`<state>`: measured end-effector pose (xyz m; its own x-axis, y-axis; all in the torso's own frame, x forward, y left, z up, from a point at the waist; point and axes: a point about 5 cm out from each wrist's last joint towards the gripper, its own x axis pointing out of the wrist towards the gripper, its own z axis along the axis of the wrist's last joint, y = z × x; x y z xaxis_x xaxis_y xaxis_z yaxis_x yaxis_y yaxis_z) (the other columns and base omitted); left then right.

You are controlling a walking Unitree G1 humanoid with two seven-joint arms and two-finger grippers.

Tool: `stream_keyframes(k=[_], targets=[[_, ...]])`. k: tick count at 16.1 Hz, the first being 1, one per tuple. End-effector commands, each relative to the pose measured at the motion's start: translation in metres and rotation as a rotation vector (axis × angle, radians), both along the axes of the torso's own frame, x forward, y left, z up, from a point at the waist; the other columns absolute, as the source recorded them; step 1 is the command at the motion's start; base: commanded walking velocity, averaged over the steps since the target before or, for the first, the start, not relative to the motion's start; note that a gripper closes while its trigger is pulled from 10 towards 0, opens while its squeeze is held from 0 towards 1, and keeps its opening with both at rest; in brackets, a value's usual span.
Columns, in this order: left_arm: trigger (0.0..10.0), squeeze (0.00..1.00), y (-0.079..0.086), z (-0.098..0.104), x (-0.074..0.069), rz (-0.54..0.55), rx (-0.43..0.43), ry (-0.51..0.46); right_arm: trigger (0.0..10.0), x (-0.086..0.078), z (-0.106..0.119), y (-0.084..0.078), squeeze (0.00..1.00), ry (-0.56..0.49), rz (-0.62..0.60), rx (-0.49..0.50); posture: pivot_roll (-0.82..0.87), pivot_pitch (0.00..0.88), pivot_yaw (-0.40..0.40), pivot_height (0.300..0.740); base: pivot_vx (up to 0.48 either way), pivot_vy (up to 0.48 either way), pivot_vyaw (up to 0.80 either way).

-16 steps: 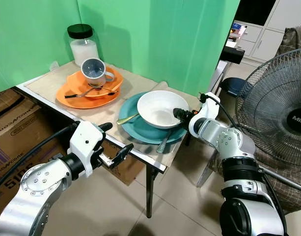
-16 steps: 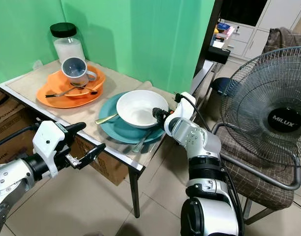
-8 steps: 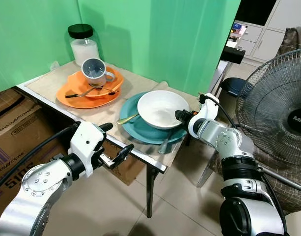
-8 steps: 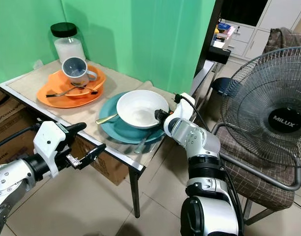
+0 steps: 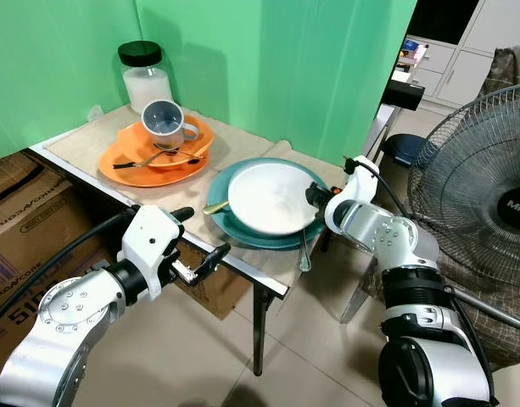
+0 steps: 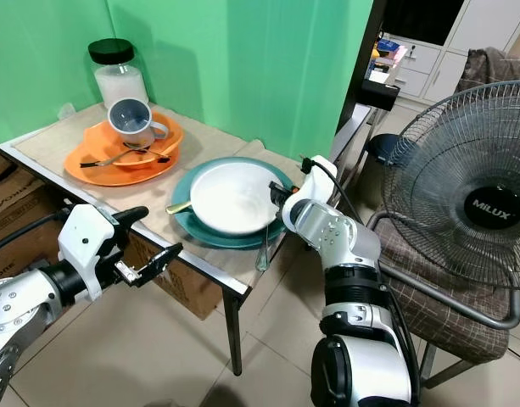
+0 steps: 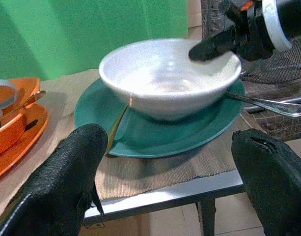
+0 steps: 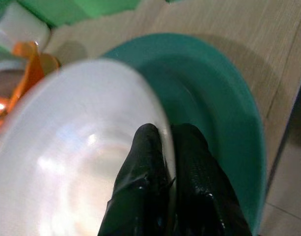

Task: Setting the table

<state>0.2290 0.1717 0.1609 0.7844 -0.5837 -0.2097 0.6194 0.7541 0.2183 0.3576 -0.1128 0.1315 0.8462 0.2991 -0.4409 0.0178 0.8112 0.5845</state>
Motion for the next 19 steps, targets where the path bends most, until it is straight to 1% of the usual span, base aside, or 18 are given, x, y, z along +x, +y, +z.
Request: stream_keyframes(k=[1, 4, 6, 7, 8, 9, 10, 11, 12, 13, 14, 15, 16, 17, 18, 19], targets=[[10.0, 0.0, 0.0, 0.0, 0.001, -0.003, 0.017, -0.006, 0.0, 0.006, 0.016, -0.001, 0.0, -0.069, -0.02, 0.04, 0.17, 0.0, -0.03, 0.74, 0.0, 0.0, 0.0], [10.0, 0.0, 0.0, 0.001, 0.004, 0.0, 0.022, -0.015, 0.0, 0.008, 0.023, -0.002, 0.0, -0.106, -0.038, 0.079, 0.17, 0.0, -0.027, 0.74, 0.0, 0.0, 0.0], [10.0, 0.0, 0.0, 0.002, 0.007, 0.006, 0.024, -0.027, 0.0, 0.012, 0.038, -0.007, 0.0, -0.211, -0.116, 0.162, 0.17, 0.0, -0.024, 0.74, 0.0, 0.0, 0.0], [10.0, 0.0, 0.001, 0.005, 0.011, 0.03, 0.023, -0.048, 0.0, 0.013, 0.052, -0.013, 0.0, -0.322, -0.149, 0.171, 0.16, 0.0, -0.022, 0.74, 0.0, 0.0, 0.0], [10.0, 0.0, 0.0, 0.01, 0.017, 0.051, 0.021, -0.083, 0.0, 0.009, 0.065, -0.023, 0.0, -0.457, -0.167, 0.082, 0.16, 0.0, -0.019, 0.74, 0.0, 0.0, 0.0], [10.0, 0.0, -0.001, 0.012, 0.02, 0.062, 0.013, -0.099, 0.0, 0.005, 0.069, -0.027, 0.0, -0.494, -0.177, 0.039, 0.15, 0.0, -0.016, 0.74, 0.0, 0.0, 0.0], [10.0, 0.0, -0.006, 0.018, 0.027, 0.079, -0.01, -0.131, 0.3, -0.005, 0.078, -0.038, 0.0, -0.57, -0.2, -0.024, 0.13, 0.0, -0.005, 0.74, 0.0, 0.0, 0.0], [10.0, 0.0, -0.012, 0.022, 0.032, 0.081, -0.023, -0.158, 0.7, -0.014, 0.083, -0.045, 0.0, -0.61, -0.204, -0.068, 0.11, 0.0, 0.002, 0.74, 0.0, 0.0, 0.0], [10.0, 0.0, -0.022, 0.027, 0.039, 0.089, -0.055, -0.189, 3.6, -0.03, 0.09, -0.054, 0.0, -0.656, -0.216, -0.095, 0.07, 0.0, 0.027, 0.74, 0.0, 0.0, 0.0], [10.0, 0.0, -0.031, 0.03, 0.044, 0.093, -0.084, -0.208, 4.7, -0.045, 0.094, -0.06, 0.0, -0.686, -0.224, -0.106, 0.05, 0.0, 0.043, 0.74, 0.0, 0.0, 0.0], [10.0, 0.0, -0.038, 0.031, 0.049, 0.095, -0.103, -0.218, 6.1, -0.057, 0.096, -0.065, 0.0, -0.704, -0.232, -0.116, 0.03, 0.0, 0.053, 0.74, 0.0, 0.0, 0.0], [10.0, 0.0, -0.045, 0.032, 0.052, 0.099, -0.116, -0.227, 10.0, -0.07, 0.096, -0.069, 0.0, -0.722, -0.255, -0.186, 0.0, 0.0, 0.067, 0.74, 0.0, 0.0, 0.0], [10.0, 0.0, -0.049, 0.03, 0.055, 0.113, -0.125, -0.227, 10.0, -0.085, 0.095, -0.072, 0.0, -0.739, -0.272, -0.233, 0.0, 0.0, 0.07, 0.74, 0.0, 0.0, 0.0], [10.0, 0.0, -0.053, 0.027, 0.057, 0.139, -0.108, -0.221, 10.0, -0.101, 0.092, -0.075, 0.0, -0.742, -0.27, -0.327, -0.03, 0.0, 0.074, 0.74, 0.0, 0.0, 0.0], [10.0, 0.0, -0.053, 0.026, 0.058, 0.152, -0.102, -0.217, 10.0, -0.105, 0.091, -0.075, 0.0, -0.739, -0.273, -0.347, -0.03, 0.0, 0.07, 0.74, 0.0, 0.0, 0.0], [10.0, 0.0, -0.052, 0.027, 0.061, 0.188, -0.101, -0.23, 10.0, -0.111, 0.086, -0.078, 0.0, -0.721, -0.302, -0.373, -0.03, 0.0, 0.07, 0.74, 0.0, 0.0, -0.78]])
